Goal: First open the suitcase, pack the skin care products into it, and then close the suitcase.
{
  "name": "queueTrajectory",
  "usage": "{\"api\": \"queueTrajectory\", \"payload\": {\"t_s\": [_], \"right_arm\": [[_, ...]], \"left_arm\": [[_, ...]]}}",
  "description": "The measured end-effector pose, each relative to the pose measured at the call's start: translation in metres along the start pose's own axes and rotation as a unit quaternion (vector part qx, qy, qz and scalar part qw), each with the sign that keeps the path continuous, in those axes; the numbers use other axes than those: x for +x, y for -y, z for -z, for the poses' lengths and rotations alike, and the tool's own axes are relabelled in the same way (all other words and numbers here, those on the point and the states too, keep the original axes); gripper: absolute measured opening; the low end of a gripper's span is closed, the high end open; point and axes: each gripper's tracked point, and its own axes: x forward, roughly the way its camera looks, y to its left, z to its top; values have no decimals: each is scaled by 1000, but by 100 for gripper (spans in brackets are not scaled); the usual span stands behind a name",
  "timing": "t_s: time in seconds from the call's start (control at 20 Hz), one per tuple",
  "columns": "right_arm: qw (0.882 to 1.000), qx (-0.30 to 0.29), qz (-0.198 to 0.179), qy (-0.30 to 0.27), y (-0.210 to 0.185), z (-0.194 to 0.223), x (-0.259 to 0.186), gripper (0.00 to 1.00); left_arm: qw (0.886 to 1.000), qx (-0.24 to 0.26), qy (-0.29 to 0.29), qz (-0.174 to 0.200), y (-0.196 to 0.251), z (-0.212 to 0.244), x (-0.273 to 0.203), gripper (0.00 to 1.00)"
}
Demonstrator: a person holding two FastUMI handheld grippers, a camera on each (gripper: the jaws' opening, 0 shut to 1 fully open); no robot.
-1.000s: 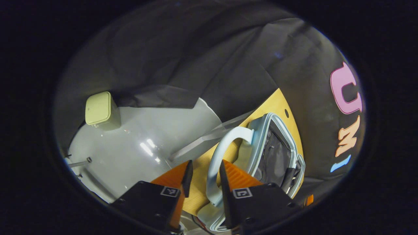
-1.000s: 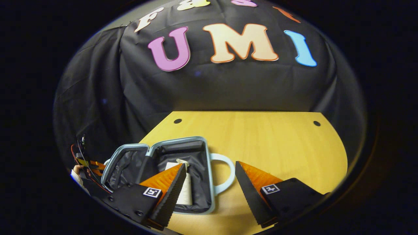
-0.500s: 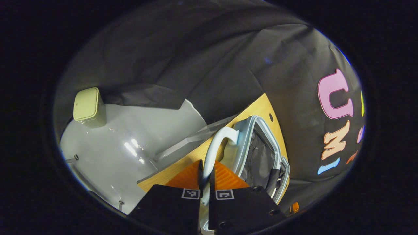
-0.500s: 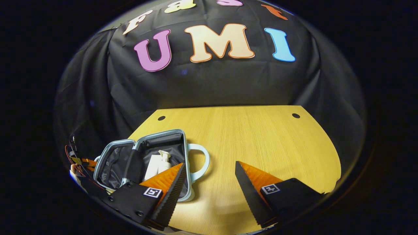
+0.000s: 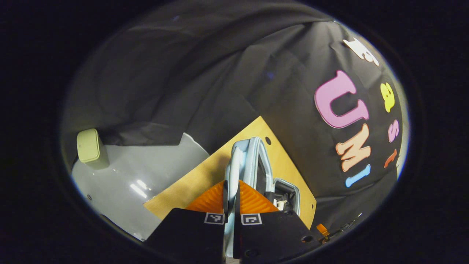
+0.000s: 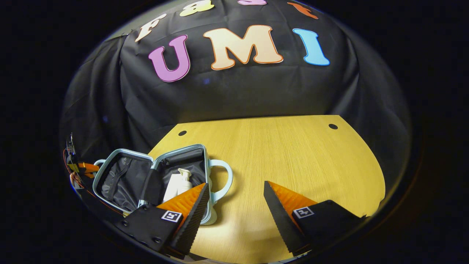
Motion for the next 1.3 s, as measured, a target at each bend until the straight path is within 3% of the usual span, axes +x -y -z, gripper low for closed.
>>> {"api": "queueTrajectory", "payload": {"t_s": [0.45,0.85,1.3], "right_arm": [[999,13,-29,-4,29,-8,21,94],[998,45,-47,3,79,-19,28,94],[998,30,-62,13,119,-23,17,95]], "left_arm": [[987,155,24,-48,97,4,-23,2],[969,227,46,-86,187,43,-30,2],[959,280,8,-34,308,135,5,3]]}}
